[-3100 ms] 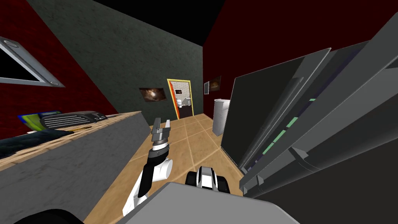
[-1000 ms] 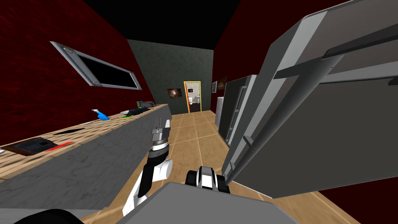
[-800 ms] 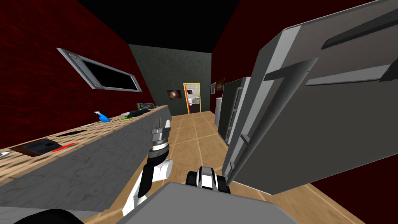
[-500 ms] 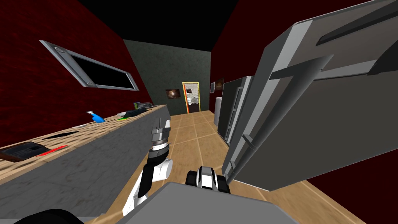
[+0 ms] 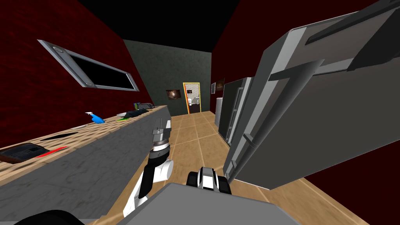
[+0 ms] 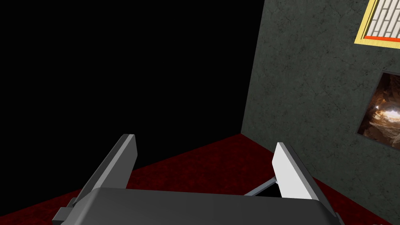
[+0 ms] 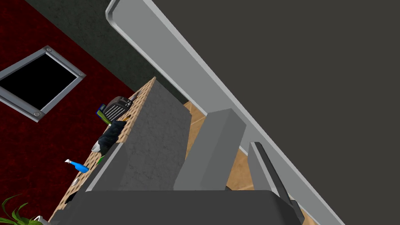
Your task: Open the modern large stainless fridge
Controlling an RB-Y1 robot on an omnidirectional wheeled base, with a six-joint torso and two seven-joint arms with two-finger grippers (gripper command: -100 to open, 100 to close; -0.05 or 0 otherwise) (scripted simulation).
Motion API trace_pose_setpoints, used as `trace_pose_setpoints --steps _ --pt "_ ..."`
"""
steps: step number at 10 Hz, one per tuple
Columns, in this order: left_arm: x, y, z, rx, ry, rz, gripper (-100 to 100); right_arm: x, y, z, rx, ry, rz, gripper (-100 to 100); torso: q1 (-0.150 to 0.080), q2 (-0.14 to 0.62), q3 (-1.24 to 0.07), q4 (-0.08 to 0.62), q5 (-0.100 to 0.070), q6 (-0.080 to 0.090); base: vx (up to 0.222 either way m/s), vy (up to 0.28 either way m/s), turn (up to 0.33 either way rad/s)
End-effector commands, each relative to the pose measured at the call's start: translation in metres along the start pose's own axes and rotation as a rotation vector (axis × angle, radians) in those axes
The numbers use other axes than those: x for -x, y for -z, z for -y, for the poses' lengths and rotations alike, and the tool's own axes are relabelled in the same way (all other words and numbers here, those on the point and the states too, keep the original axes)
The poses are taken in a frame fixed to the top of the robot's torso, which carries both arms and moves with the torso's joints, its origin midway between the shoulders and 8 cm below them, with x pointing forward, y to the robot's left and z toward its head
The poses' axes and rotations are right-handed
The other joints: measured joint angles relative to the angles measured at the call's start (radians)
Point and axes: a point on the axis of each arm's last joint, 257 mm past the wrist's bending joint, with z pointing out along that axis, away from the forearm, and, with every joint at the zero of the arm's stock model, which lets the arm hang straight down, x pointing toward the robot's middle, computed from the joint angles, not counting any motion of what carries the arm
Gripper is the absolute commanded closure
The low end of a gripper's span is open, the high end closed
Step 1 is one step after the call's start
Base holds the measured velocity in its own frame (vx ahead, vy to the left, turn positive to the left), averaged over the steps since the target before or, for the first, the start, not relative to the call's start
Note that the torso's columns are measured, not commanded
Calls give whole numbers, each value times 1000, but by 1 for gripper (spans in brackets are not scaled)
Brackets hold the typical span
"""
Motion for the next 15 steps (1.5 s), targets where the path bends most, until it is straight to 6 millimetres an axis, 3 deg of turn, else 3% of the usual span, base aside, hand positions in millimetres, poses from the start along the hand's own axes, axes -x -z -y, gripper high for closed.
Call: trace_pose_setpoints --steps 1,5,12,13,15 --pt "0 0 0 0 0 0 0 -14 -11 -1 -12 -1 12 -100 0 1 0 0 0 0 -8 30 -20" --pt "0 0 0 0 0 0 0 -31 -25 -4 -23 -6 20 -100 1 2 1 1 0 0 -7 28 -31" --pt "0 0 0 0 0 0 0 -31 -25 -4 -23 -6 20 -100 0 2 1 1 0 0 1 3 -10" --pt "0 0 0 0 0 0 0 -31 -25 -4 -23 -6 20 0 0 1 1 0 0 0 0 0 0" --pt "0 0 0 0 0 0 0 -31 -25 -4 -23 -6 20 0 0 2 1 1 0 0 0 0 0"
